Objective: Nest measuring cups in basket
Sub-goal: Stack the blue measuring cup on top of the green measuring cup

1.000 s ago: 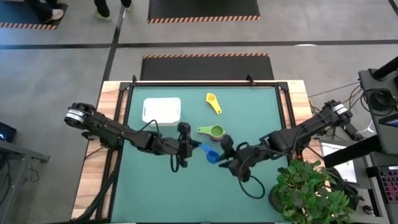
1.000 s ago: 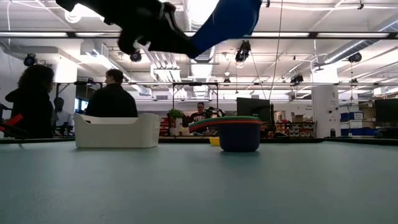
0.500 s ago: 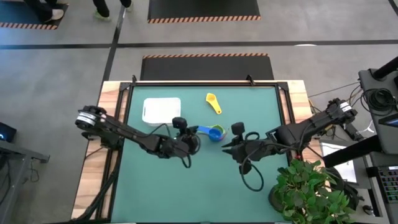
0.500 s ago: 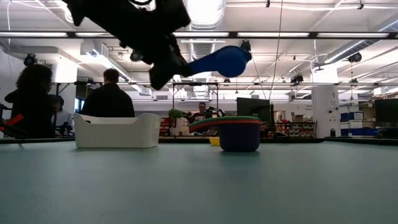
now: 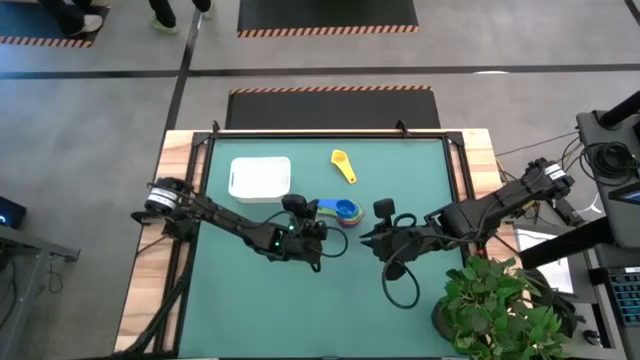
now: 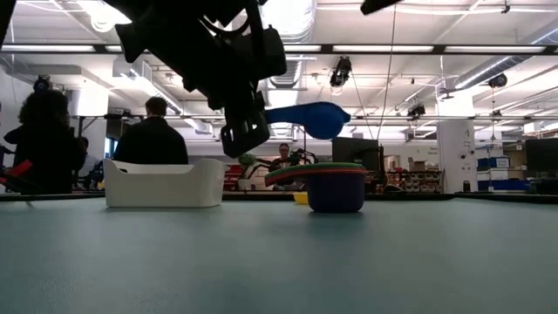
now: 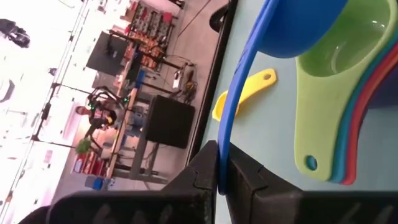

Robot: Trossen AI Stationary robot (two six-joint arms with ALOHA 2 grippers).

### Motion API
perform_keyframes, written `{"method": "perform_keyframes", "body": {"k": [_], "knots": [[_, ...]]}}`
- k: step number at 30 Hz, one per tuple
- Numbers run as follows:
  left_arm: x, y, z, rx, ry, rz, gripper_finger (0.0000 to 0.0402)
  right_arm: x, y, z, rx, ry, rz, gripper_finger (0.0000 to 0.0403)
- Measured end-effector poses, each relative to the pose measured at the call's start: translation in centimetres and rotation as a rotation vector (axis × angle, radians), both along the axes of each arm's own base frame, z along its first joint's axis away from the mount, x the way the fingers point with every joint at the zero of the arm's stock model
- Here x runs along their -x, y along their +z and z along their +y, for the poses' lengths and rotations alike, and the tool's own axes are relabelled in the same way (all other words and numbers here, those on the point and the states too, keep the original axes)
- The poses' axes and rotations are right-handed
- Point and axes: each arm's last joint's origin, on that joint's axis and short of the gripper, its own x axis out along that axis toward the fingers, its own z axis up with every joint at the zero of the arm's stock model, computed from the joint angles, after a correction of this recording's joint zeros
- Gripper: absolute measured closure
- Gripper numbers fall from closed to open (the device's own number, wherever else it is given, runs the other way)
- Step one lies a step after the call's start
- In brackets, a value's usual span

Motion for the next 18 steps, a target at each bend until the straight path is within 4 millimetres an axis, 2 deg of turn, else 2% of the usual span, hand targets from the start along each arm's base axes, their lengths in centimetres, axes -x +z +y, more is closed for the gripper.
{"method": "perform_keyframes", "body": {"k": [7, 18], "knots": [[-0.09, -0.19, -0.09, 0.05, -0.031, -0.008, 0.0401, 0.12, -0.86, -0.05, -0.014, -0.021, 0.02, 0.036], [-0.23, -0.45, -0.19, 0.126, -0.081, -0.009, 0.0401, 0.13, -0.97, -0.06, -0.028, -0.034, 0.021, 0.036]]}}
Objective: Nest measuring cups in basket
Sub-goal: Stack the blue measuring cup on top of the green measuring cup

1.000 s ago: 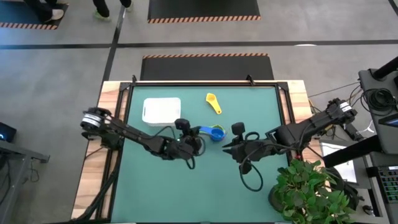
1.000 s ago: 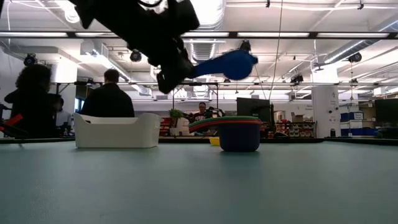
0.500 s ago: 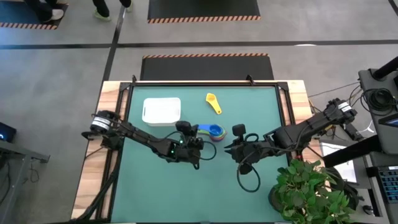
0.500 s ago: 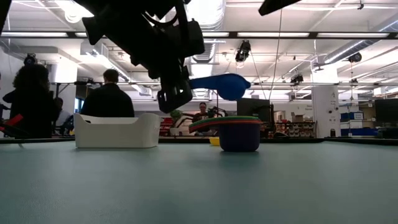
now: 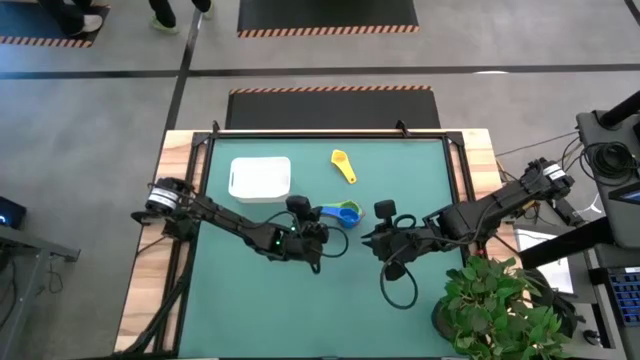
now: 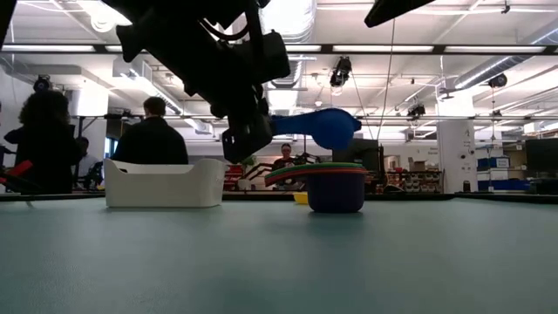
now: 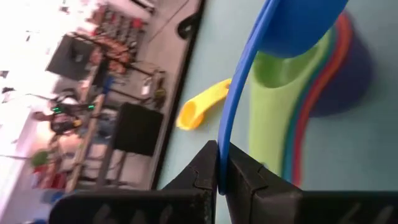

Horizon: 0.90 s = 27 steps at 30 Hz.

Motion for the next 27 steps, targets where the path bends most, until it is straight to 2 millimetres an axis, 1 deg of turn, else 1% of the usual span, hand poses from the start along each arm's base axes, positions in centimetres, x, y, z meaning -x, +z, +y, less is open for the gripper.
{"method": "perform_keyframes", "body": {"k": [4, 12, 19, 27], "knots": [[-0.1, 0.0, 0.3, 0.01, -0.001, 0.002, 0.0401, 0.0, 0.0, 0.0, 0.0, 0.0, 0.0, 0.036], [-0.4, 0.0, 2.2, 0.034, 0.068, -0.033, 0.0401, 0.0, 0.0, 0.0, 0.0, 0.0, 0.0, 0.036], [-0.5, -0.2, 2.3, 0.111, 0.016, -0.025, 0.0401, 0.0, 0.0, 0.0, 0.0, 0.0, 0.0, 0.036], [-0.6, -0.3, 2.6, 0.118, 0.03, -0.035, 0.0402, 0.0, 0.0, 0.0, 0.0, 0.0, 0.001, 0.036]]}}
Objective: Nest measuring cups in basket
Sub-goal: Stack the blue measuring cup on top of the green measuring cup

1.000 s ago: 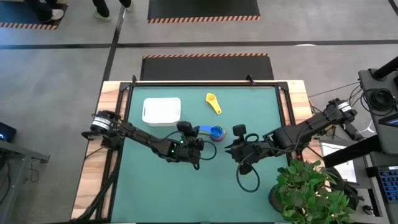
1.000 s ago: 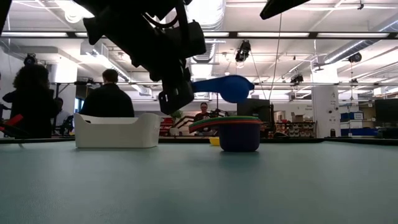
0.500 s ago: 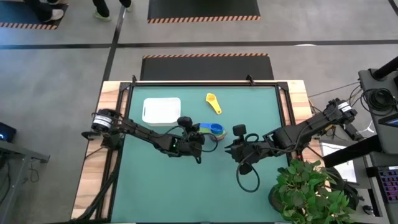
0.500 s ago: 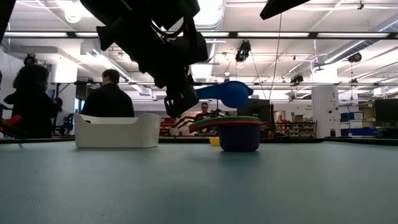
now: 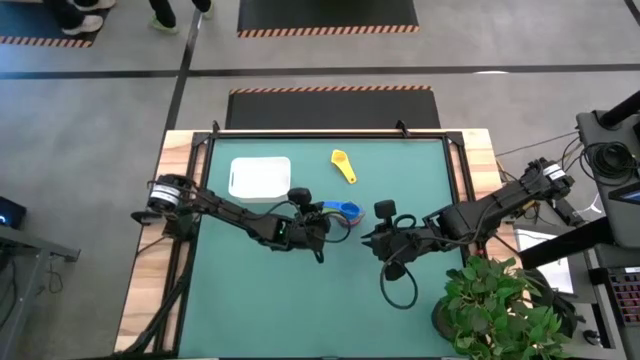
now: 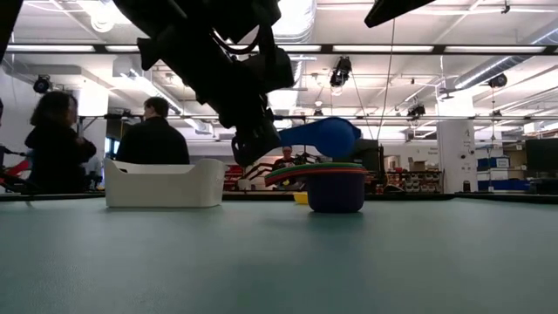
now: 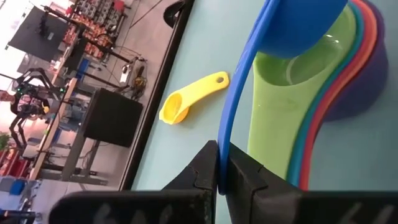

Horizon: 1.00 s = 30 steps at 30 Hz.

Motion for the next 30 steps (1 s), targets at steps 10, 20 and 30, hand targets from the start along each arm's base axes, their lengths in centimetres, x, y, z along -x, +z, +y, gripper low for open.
{"method": "perform_keyframes", "body": {"k": [10, 20, 30], "knots": [[0.0, 0.0, 0.0, 0.001, 0.0, 0.003, 0.0398, 0.0, 0.0, 0.0, 0.0, 0.0, 0.0, 0.036], [0.0, -0.1, 0.0, 0.029, -0.005, -0.005, 0.0333, 0.0, 0.0, 0.0, 0.001, 0.0, 0.001, 0.036], [1.0, -0.5, -0.6, 0.051, -0.031, 0.107, 0.0284, 0.0, 0.0, 0.0, 0.003, 0.002, 0.002, 0.036]]}}
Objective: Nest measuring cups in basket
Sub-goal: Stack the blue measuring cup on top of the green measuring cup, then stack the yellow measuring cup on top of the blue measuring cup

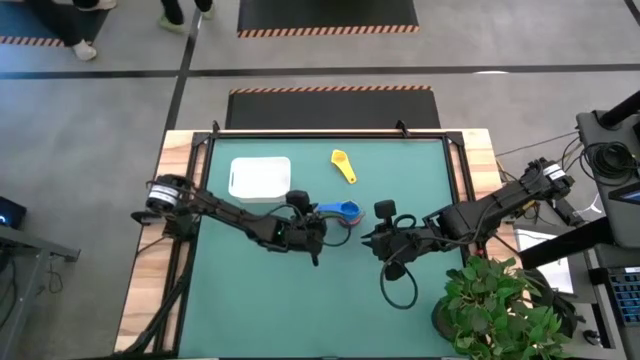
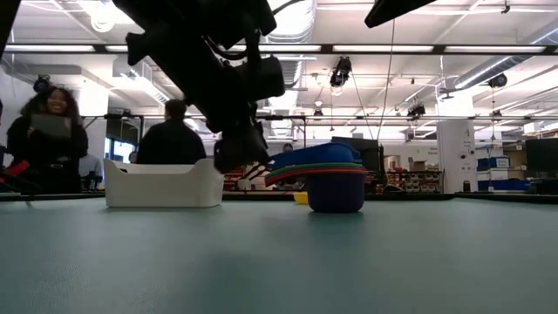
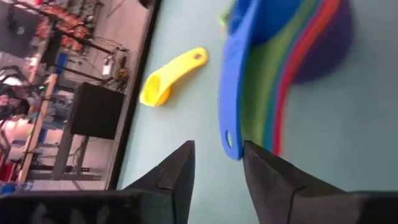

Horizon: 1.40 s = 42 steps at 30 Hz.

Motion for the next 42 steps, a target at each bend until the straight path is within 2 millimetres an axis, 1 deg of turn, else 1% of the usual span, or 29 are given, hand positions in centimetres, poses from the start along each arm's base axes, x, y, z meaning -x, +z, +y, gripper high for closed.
{"method": "perform_keyframes", "body": {"k": [4, 9, 13, 16, 22, 25, 28, 31, 34, 37, 42], "knots": [[0.2, 0.2, -0.3, 0.007, -0.022, 0.065, 0.027, 0.0, 0.0, 0.0, -0.001, 0.0, 0.0, 0.036], [0.4, 1.1, -0.5, -0.014, -0.026, 0.168, 0.0263, 0.0, 0.0, 0.0, -0.004, -0.003, -0.001, 0.036], [0.7, 2.2, -0.7, 0.001, -0.062, 0.172, 0.0262, 0.0, 0.0, 0.0, -0.022, -0.018, -0.004, 0.036], [1.6, 3.5, -0.6, 0.042, -0.097, 0.146, 0.0262, 0.0, -0.1, 0.0, -0.039, -0.033, -0.005, 0.036], [4.2, 7.3, -0.3, 0.145, -0.211, 0.007, 0.0262, 0.2, -1.3, -0.1, -0.073, -0.076, 0.012, 0.036], [5.8, 8.9, -0.2, 0.201, -0.297, -0.071, 0.0262, -0.1, -1.9, -0.1, -0.107, -0.116, -0.029, 0.036], [7.3, 10.2, 0.1, 0.215, -0.332, -0.178, 0.0262, -0.4, -2.1, -0.3, -0.177, -0.199, -0.083, 0.036], [9.0, 10.8, 0.5, 0.215, -0.345, -0.268, 0.0262, -0.7, -2.1, -0.9, -0.243, -0.276, -0.114, 0.036], [10.4, 10.8, 0.8, 0.218, -0.347, -0.337, 0.0262, -0.9, -2.0, -1.5, -0.276, -0.327, -0.127, 0.036], [11.5, 10.7, 1.1, 0.217, -0.344, -0.396, 0.0262, -1.3, -2.1, -2.5, -0.297, -0.378, -0.135, 0.036], [12.6, 11.4, 1.6, 0.155, -0.312, -0.478, 0.0262, -2.3, -2.0, -4.6, -0.34, -0.475, -0.185, 0.036]]}}
